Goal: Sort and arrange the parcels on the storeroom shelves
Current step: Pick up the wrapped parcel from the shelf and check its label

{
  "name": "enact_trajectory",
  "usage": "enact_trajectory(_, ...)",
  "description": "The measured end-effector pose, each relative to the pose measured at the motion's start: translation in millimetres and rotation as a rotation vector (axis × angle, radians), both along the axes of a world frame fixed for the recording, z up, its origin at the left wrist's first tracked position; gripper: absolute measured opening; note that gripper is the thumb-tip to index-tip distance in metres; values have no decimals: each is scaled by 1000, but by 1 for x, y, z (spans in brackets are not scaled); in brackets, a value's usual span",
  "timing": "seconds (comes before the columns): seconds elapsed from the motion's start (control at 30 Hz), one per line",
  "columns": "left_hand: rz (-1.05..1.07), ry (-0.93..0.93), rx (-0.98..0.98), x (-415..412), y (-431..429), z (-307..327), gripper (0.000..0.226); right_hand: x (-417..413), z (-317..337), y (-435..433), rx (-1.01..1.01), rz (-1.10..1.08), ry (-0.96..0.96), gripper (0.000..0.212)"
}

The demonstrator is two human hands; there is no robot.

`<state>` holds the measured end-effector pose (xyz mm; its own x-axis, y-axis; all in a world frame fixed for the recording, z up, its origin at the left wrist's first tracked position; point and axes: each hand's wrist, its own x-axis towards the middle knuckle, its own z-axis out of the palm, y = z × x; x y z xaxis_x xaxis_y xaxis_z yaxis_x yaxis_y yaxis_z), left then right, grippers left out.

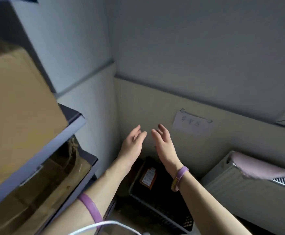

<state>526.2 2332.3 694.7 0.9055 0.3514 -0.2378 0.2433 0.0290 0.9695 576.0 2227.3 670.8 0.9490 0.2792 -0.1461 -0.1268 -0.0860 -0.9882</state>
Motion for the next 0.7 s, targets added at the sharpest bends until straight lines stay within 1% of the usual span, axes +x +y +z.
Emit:
enact_trajectory(0.17, 86, -169, 97, -73, 18, 98, 45, -59, 104, 25, 72, 94, -162, 53)
enact_trajectory(0.33, 221, -298, 208, -147, 36, 166, 45, -115, 175, 53, 161, 276, -307, 50)
enact_trajectory(0.47, 395, -355, 281, -216, 41, 198, 46, -164, 207, 74, 229, 477, -380, 48)
enact_trajectory(0.7, 810, -326, 304, -365, 48, 212, 43, -286, 221, 116, 291, 875, -349, 50)
